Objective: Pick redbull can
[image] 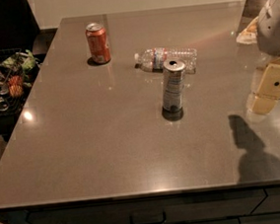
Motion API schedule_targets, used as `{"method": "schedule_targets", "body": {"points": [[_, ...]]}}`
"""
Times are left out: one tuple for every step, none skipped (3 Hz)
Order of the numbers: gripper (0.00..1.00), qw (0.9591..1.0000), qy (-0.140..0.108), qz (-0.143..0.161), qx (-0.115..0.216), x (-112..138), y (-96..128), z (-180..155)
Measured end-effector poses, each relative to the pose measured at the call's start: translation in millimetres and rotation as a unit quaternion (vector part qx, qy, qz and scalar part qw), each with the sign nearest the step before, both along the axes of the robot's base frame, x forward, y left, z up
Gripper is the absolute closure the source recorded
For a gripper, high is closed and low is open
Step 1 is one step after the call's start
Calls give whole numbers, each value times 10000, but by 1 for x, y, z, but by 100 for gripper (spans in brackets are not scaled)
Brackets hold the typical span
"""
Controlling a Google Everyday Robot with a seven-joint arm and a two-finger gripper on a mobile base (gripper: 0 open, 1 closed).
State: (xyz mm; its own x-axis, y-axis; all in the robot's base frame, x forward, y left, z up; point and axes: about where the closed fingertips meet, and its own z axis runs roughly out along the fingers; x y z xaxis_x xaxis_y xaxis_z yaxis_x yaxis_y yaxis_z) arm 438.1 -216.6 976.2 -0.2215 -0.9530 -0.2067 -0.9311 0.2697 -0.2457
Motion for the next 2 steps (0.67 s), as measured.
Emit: {"method": "schedule_targets", "body": {"points": [[0,10000,0,0,0,0,0,0],[0,9989,-54,-70,461,13,9,-3]]}}
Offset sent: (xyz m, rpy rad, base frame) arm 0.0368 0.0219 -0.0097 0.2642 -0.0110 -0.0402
